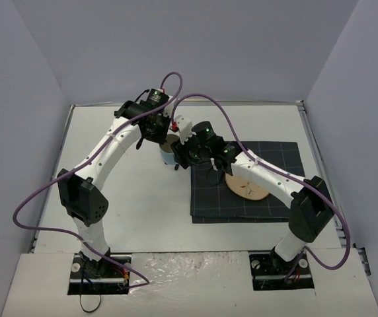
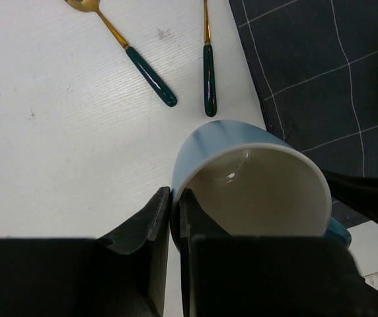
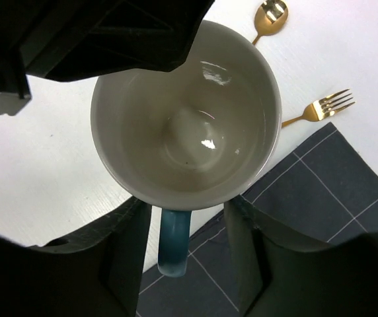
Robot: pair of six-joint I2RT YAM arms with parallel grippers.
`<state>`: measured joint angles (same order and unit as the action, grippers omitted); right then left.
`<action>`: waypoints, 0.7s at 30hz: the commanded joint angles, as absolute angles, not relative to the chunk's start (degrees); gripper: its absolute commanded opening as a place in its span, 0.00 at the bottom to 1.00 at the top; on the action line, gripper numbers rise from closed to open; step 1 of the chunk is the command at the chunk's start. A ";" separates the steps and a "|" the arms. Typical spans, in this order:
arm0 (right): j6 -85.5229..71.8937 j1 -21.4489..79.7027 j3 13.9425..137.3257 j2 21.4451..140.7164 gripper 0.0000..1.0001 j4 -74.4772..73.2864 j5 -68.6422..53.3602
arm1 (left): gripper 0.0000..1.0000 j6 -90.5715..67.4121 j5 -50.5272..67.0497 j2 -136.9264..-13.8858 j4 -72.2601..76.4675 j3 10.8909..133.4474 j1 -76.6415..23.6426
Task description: Set the dinner table for one person
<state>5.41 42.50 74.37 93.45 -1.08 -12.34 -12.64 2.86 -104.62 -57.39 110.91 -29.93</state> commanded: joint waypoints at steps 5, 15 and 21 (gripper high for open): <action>6.33 42.98 74.83 90.75 0.11 2.56 -9.06 | 0.00 -14.06 3.46 -101.51 -55.37 114.36 -30.33; 5.72 42.97 69.13 85.80 0.00 6.08 -4.58 | 0.38 -15.82 2.38 -99.38 -53.51 111.79 -29.78; 6.36 40.63 64.11 80.41 0.00 6.54 -1.61 | 0.67 -16.73 2.15 -93.52 -51.47 108.51 -24.67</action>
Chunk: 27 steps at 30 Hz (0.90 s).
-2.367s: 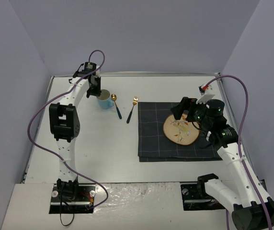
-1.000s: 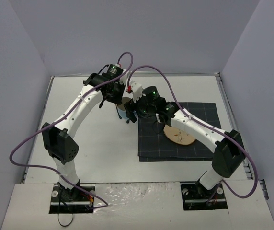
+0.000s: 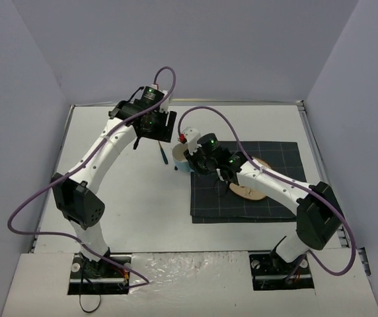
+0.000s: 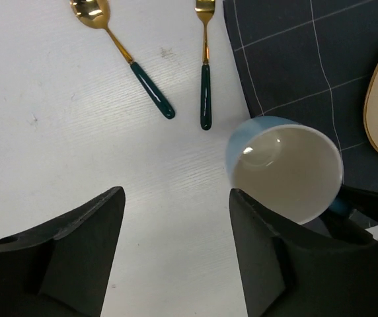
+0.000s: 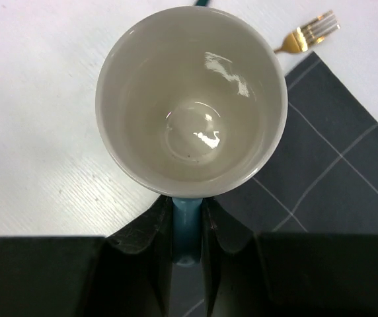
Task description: Set the dinner table for one person
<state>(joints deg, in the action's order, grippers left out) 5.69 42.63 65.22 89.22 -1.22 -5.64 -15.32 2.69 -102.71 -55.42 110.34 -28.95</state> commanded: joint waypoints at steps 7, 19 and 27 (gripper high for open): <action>6.82 26.41 55.54 71.19 0.00 6.99 -1.56 | 0.93 -18.59 0.80 -79.28 -38.42 89.07 -17.30; 6.03 -6.64 55.17 73.60 0.00 13.00 -6.25 | 0.97 -17.28 -2.71 -68.72 -27.47 65.37 -16.68; 10.98 -12.90 56.48 82.82 0.00 15.47 -11.19 | 0.97 -12.75 -12.34 -65.91 -26.83 62.91 -20.67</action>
